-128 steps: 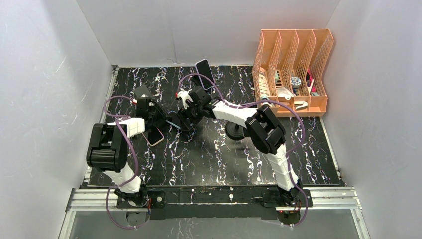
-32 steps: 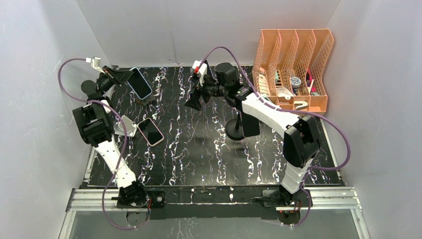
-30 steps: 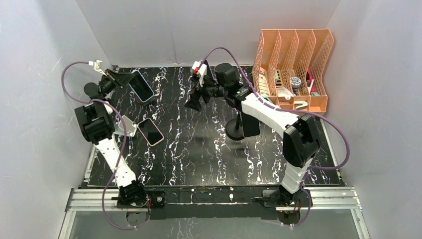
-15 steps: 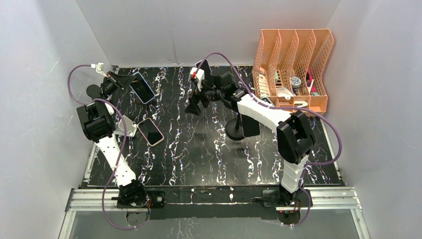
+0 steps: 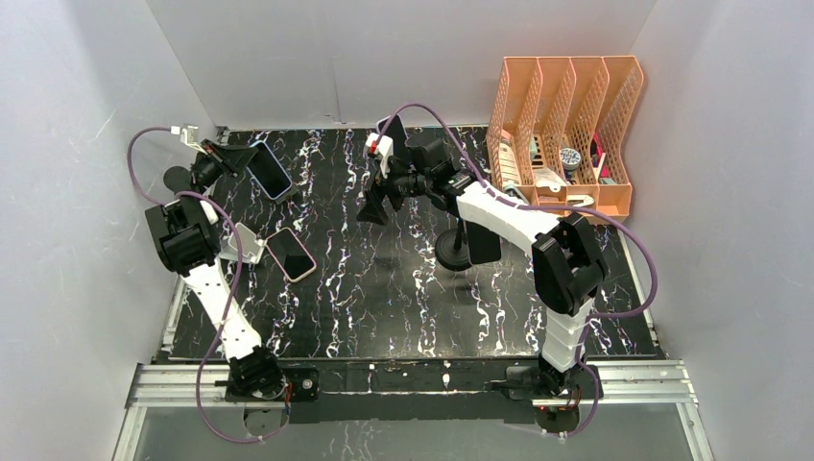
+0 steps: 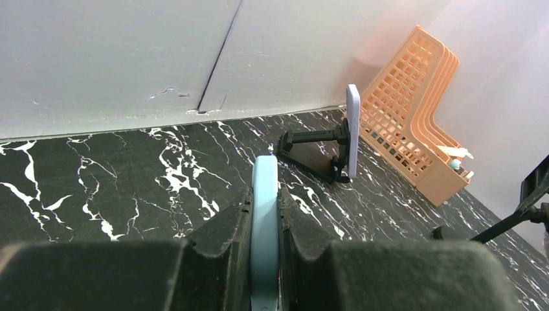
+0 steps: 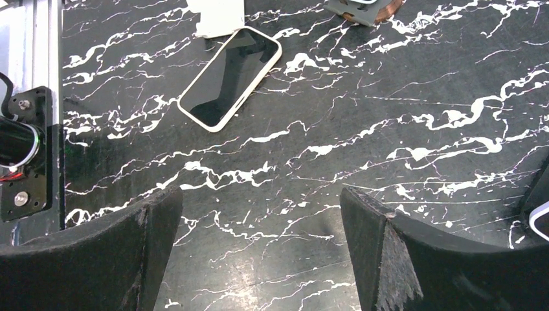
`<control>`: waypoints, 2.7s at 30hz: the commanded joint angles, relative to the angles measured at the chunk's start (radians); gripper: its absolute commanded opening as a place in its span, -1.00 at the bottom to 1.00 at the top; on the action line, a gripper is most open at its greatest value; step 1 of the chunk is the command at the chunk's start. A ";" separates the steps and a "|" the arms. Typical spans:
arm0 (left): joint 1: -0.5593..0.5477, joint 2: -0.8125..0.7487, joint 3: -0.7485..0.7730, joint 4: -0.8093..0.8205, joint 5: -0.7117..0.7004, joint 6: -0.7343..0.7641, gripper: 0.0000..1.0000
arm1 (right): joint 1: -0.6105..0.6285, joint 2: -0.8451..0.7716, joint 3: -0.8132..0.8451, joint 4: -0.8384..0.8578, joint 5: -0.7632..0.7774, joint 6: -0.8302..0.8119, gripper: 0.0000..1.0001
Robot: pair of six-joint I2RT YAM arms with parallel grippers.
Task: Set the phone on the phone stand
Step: Place the phone on the phone stand, then move the phone stand to the center of the board.
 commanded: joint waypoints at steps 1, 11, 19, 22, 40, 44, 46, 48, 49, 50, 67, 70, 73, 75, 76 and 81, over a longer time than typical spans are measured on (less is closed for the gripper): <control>0.017 -0.022 -0.003 0.182 -0.054 0.045 -1.00 | -0.001 0.012 -0.001 -0.003 -0.021 -0.012 0.97; -0.004 0.049 0.017 0.199 -0.046 0.007 -1.00 | 0.000 0.016 -0.010 -0.006 -0.019 -0.018 0.97; -0.023 0.076 0.026 0.206 -0.022 -0.007 -0.85 | -0.001 0.019 -0.018 -0.009 -0.014 -0.024 0.97; -0.020 0.063 0.028 0.206 -0.025 -0.013 -0.29 | -0.001 0.020 -0.019 -0.011 -0.013 -0.027 0.97; 0.064 -0.277 -0.206 0.043 -0.039 0.092 0.91 | -0.001 -0.064 -0.086 0.014 -0.049 -0.023 0.97; 0.064 -0.460 -0.364 -0.201 -0.086 0.306 0.91 | 0.000 -0.120 -0.142 0.053 -0.047 0.001 0.97; 0.064 -0.566 -0.426 -0.360 -0.116 0.427 0.88 | 0.002 -0.153 -0.176 0.072 -0.056 0.019 0.97; 0.064 -0.675 -0.461 -0.537 -0.164 0.538 0.76 | 0.002 -0.192 -0.223 0.109 -0.062 0.042 0.97; 0.064 -0.729 -0.462 -0.665 -0.189 0.611 0.68 | 0.002 -0.212 -0.247 0.128 -0.067 0.056 0.97; 0.061 -0.782 -0.454 -0.805 -0.219 0.697 0.54 | 0.002 -0.232 -0.275 0.145 -0.076 0.074 0.97; 0.041 -0.943 -0.302 -1.992 -0.618 1.133 -0.08 | 0.077 -0.633 -0.656 0.186 0.006 0.241 0.97; 0.034 -0.967 -0.343 -1.987 -0.629 1.127 -0.07 | 0.084 -0.657 -0.665 0.167 0.002 0.243 0.97; 0.015 -0.986 -0.388 -1.962 -0.669 1.135 -0.02 | 0.090 -0.669 -0.671 0.163 0.000 0.245 0.97; -0.014 -0.982 -0.407 -1.953 -0.743 1.154 0.00 | 0.095 -0.672 -0.671 0.163 -0.006 0.245 0.97; -0.024 -0.971 -0.412 -1.953 -0.767 1.162 -0.01 | 0.097 -0.673 -0.670 0.163 -0.009 0.246 0.97; -0.039 -0.933 -0.439 -1.925 -0.801 1.168 -0.08 | 0.102 -0.673 -0.666 0.153 -0.013 0.238 0.97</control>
